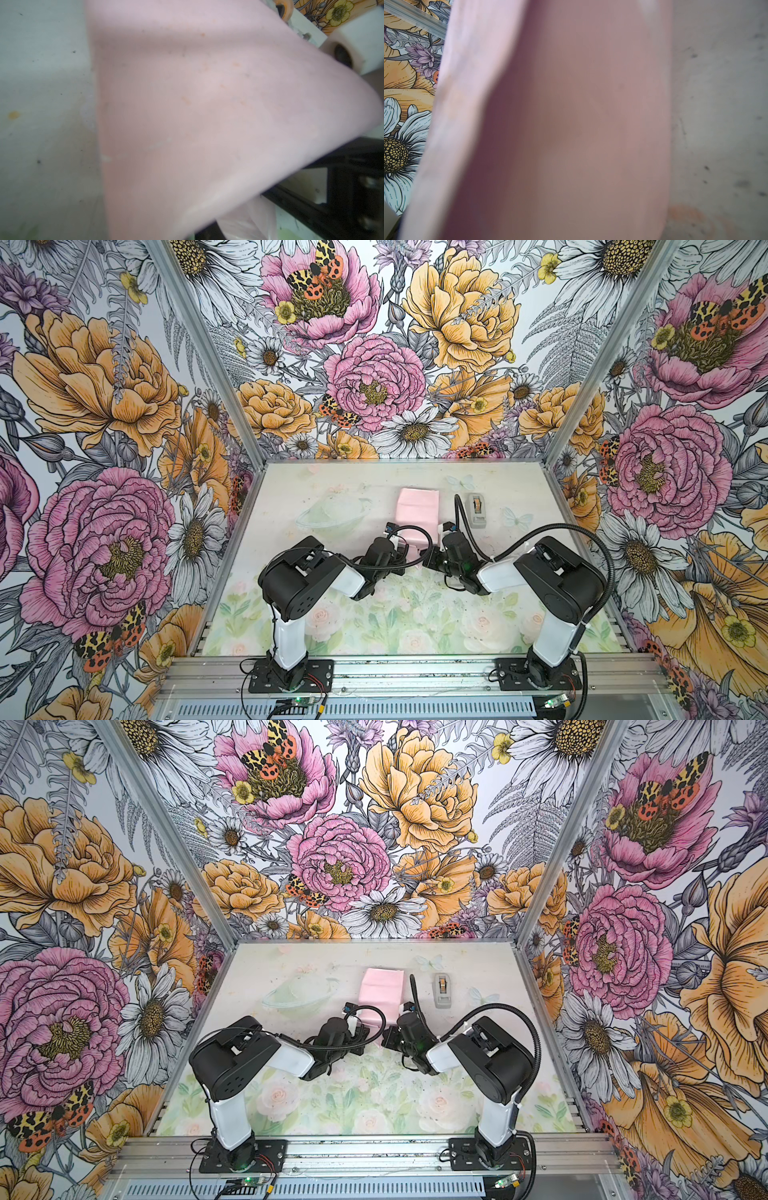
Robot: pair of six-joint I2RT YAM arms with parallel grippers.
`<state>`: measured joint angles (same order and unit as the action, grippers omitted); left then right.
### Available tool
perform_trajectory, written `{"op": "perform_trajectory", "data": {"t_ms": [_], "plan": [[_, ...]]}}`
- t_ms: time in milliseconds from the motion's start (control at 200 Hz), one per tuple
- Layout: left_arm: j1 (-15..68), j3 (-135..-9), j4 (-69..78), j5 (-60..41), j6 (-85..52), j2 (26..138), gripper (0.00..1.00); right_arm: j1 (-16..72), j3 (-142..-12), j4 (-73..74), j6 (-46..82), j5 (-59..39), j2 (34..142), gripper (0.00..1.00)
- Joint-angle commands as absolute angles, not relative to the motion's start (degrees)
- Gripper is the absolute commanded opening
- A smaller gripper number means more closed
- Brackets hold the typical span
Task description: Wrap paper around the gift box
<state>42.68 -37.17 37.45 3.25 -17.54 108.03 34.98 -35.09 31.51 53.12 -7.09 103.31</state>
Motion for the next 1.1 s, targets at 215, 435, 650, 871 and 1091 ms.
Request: {"op": "perform_trajectory", "data": {"t_ms": [215, 435, 650, 871, 1091], "plan": [[45.05, -39.91, 37.01, 2.55, -17.12, 111.12, 0.15, 35.33, -34.68, 30.23, 53.34, -5.41, 102.68, 0.00], [41.94, -36.30, 36.83, 3.78, -17.29, 108.45, 0.15, 35.33, -34.49, 29.97, 53.35, -5.30, 102.30, 0.00], [40.13, -35.02, 37.09, 3.66, -17.40, 107.89, 0.16, 35.40, -34.42, 29.62, 53.35, -5.19, 101.82, 0.00], [42.08, -36.63, 37.09, 2.98, -17.40, 109.38, 0.15, 35.33, -35.32, 29.38, 53.22, -5.73, 101.16, 0.00], [44.05, -35.80, 38.13, 1.16, -17.34, 109.26, 0.15, 35.44, -36.30, 27.66, 52.91, -5.50, 101.18, 0.00]]}}
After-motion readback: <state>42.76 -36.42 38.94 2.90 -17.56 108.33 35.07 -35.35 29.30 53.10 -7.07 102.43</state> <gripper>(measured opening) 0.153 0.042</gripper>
